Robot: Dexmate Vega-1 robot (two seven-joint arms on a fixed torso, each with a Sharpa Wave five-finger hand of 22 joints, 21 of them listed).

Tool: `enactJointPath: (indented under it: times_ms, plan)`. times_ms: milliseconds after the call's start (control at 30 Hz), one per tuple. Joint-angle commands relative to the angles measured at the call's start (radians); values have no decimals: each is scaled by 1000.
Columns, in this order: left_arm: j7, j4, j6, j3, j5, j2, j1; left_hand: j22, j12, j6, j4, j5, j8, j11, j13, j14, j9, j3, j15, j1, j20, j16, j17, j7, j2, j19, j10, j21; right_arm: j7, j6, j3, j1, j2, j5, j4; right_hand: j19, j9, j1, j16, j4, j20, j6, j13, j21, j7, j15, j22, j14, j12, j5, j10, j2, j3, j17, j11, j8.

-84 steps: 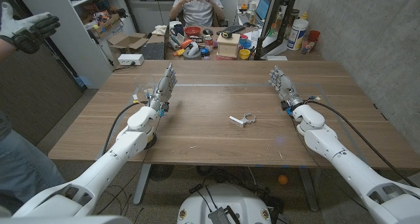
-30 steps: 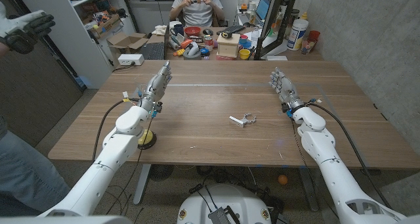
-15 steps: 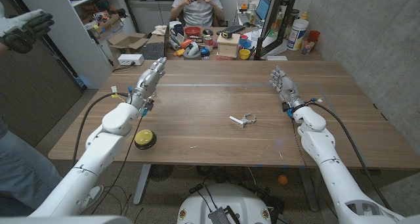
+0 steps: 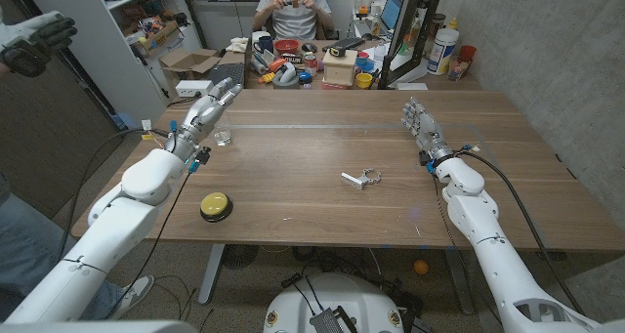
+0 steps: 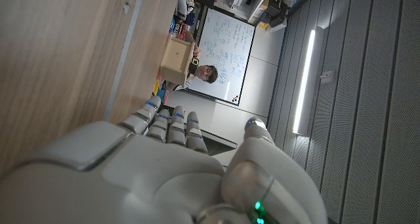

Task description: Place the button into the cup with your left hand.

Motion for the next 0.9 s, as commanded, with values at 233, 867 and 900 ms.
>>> enactJointPath:
  times_ms: [233,867,900]
  plan:
    - [-47,-103,-74,-124,166,90,149,2,14,18,-19,-6,12,-13,7,21,3,7,-12,35,12,10,3,-11,3,16,19,10,-37,-7,-27,-17,2,-29,-45,11,3,-2,8,-2,0,11,5,-7,-1,5,4,8,-4,5,12,-5,-5,6,1,-4]
    - [-161,-131,-187,-294,343,120,288,3,18,34,-31,-12,14,-34,8,35,3,11,-28,56,13,10,5,-25,5,22,38,11,-122,-63,-55,-74,-3,-74,-151,12,3,-3,7,-3,1,12,5,-10,-5,6,4,10,-8,5,13,-5,-7,6,0,-6]
    - [-164,-135,-196,-302,367,124,295,3,19,39,-32,-13,15,-37,8,39,3,12,-29,58,12,11,5,-27,5,24,41,12,-126,-65,-57,-75,-4,-78,-158,12,3,-3,7,-4,1,12,5,-10,-5,6,4,10,-8,5,14,-5,-7,6,1,-6]
